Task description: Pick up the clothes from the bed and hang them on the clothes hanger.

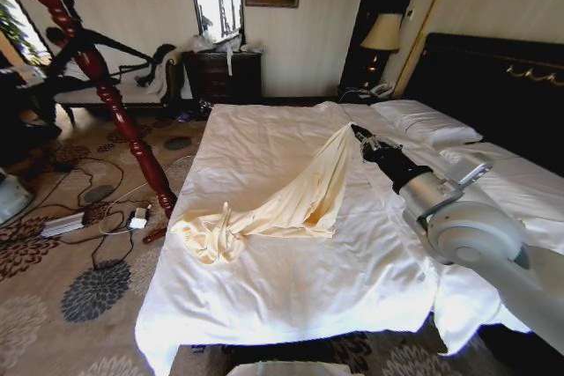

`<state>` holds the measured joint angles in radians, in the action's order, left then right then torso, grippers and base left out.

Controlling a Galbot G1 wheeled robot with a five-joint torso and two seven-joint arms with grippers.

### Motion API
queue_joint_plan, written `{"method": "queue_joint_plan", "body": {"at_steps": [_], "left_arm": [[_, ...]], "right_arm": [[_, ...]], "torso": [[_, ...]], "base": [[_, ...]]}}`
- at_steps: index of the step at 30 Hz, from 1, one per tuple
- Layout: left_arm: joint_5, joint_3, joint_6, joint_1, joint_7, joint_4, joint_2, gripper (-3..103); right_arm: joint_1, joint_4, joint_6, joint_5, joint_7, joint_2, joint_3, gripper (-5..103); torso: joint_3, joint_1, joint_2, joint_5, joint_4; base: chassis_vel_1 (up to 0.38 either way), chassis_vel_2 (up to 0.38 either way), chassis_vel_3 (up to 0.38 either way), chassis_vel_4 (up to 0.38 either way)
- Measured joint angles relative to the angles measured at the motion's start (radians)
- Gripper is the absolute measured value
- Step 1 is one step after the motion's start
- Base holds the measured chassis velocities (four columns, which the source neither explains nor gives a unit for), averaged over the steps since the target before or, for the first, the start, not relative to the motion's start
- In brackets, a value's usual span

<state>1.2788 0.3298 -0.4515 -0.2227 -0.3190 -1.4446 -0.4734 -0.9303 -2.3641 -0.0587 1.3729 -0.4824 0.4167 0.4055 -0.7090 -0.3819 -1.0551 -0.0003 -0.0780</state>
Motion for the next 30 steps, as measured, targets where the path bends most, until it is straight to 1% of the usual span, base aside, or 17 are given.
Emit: {"method": "queue_joint_plan", "body": {"at_steps": [2, 3, 5, 6, 7, 8, 9, 10, 11, 12, 15, 16, 18, 20, 23, 26, 30], "left_arm": [[-0.006, -0.079, -0.020, 0.104, -0.013, 0.038, -0.043, 100], [-0.006, -0.079, -0.020, 0.104, -0.013, 0.038, -0.043, 100], [-0.035, -0.189, -0.061, 0.269, -0.018, 0.113, -0.080, 100], [-0.035, -0.189, -0.061, 0.269, -0.018, 0.113, -0.080, 100], [-0.055, -0.243, -0.087, 0.350, -0.017, 0.159, -0.094, 100], [-0.073, -0.284, -0.111, 0.409, -0.009, 0.200, -0.105, 100], [-0.091, -0.312, -0.126, 0.447, 0.000, 0.228, -0.113, 100], [-0.091, -0.312, -0.126, 0.447, 0.000, 0.228, -0.113, 100], [-0.135, -0.356, -0.144, 0.506, 0.018, 0.277, -0.128, 100], [-0.161, -0.377, -0.156, 0.535, 0.027, 0.304, -0.138, 100], [-0.233, -0.434, -0.209, 0.629, 0.041, 0.406, -0.179, 100], [-0.233, -0.434, -0.209, 0.629, 0.041, 0.406, -0.179, 100], [-0.272, -0.448, -0.233, 0.663, 0.062, 0.448, -0.195, 100], [-0.286, -0.460, -0.265, 0.682, 0.081, 0.472, -0.203, 100], [-0.304, -0.466, -0.282, 0.690, 0.091, 0.499, -0.214, 100], [-0.320, -0.457, -0.289, 0.691, 0.070, 0.529, -0.230, 100], [-0.341, -0.443, -0.289, 0.678, 0.060, 0.534, -0.231, 100]], "right_arm": [[0.000, 0.004, 0.000, -0.002, 0.000, 0.002, -0.005, 0], [0.000, 0.004, 0.000, -0.002, 0.000, 0.002, -0.005, 0], [-0.004, 0.007, 0.000, -0.003, -0.002, 0.003, -0.006, 0], [-0.004, 0.007, 0.000, -0.003, -0.002, 0.003, -0.006, 0], [-0.007, 0.008, 0.000, -0.003, -0.003, 0.005, -0.006, 0], [-0.010, 0.008, 0.000, -0.003, -0.004, 0.008, -0.004, 0], [-0.011, 0.008, 0.001, -0.003, -0.004, 0.009, -0.003, 0], [-0.011, 0.008, 0.001, -0.003, -0.004, 0.009, -0.003, 0], [-0.014, 0.007, 0.003, -0.003, -0.005, 0.013, -0.002, 0], [-0.016, 0.006, 0.004, -0.003, -0.005, 0.014, -0.001, 0], [-0.026, 0.002, 0.007, -0.005, -0.006, 0.018, 0.007, 0], [-0.026, 0.002, 0.007, -0.005, -0.006, 0.018, 0.007, 0], [-0.037, 0.001, 0.008, -0.009, -0.007, 0.020, 0.013, 0], [-0.051, 0.000, 0.010, -0.016, -0.007, 0.023, 0.021, 0], [-0.065, -0.003, 0.010, -0.023, -0.007, 0.026, 0.029, 0], [-0.086, -0.009, 0.010, -0.029, -0.007, 0.027, 0.046, 0], [-0.102, -0.010, 0.010, -0.032, -0.007, 0.024, 0.061, 0]], "torso": [[0.000, 0.000, 0.000, -0.0002, 0.0000], [0.000, 0.000, 0.000, -0.0002, 0.0000], [0.000, 0.000, 0.000, 0.0009, -0.0006], [0.000, 0.000, 0.000, 0.0009, -0.0006], [0.000, 0.000, 0.000, 0.0015, -0.0005], [0.000, 0.000, 0.000, 0.0011, -0.0001], [0.000, 0.000, 0.000, 0.0005, 0.0004], [0.000, 0.000, 0.000, 0.0005, 0.0004], [0.000, 0.000, 0.000, 0.0002, 0.0008], [0.000, 0.000, 0.000, 0.0003, 0.0009], [0.000, 0.000, 0.000, 0.0004, -0.0005], [0.000, 0.000, 0.000, 0.0004, -0.0005], [0.000, 0.000, 0.000, 0.0007, -0.0005], [0.000, 0.000, 0.000, 0.0004, 0.0004], [0.000, 0.000, 0.000, 0.0002, 0.0005], [0.000, 0.000, 0.000, 0.0002, -0.0001], [0.000, 0.000, 0.000, 0.0004, -0.0002]], "base": [[0.000, 0.000, 0.000, 0.000], [0.000, 0.000, 0.000, 0.000], [0.000, 0.000, 0.000, 0.000], [0.000, 0.000, 0.000, 0.000], [0.000, 0.000, 0.000, 0.000], [0.000, 0.000, 0.000, 0.000], [0.000, 0.000, 0.000, 0.000], [0.000, 0.000, 0.000, 0.000], [0.000, 0.000, 0.000, 0.000], [0.000, 0.000, 0.000, 0.000], [0.000, 0.000, 0.000, 0.000], [0.000, 0.000, 0.000, 0.000], [0.000, 0.000, 0.000, 0.000], [0.000, 0.000, 0.000, 0.000], [0.000, 0.000, 0.000, 0.000], [0.000, 0.000, 0.000, 0.000], [0.000, 0.000, 0.000, 0.000]]}}
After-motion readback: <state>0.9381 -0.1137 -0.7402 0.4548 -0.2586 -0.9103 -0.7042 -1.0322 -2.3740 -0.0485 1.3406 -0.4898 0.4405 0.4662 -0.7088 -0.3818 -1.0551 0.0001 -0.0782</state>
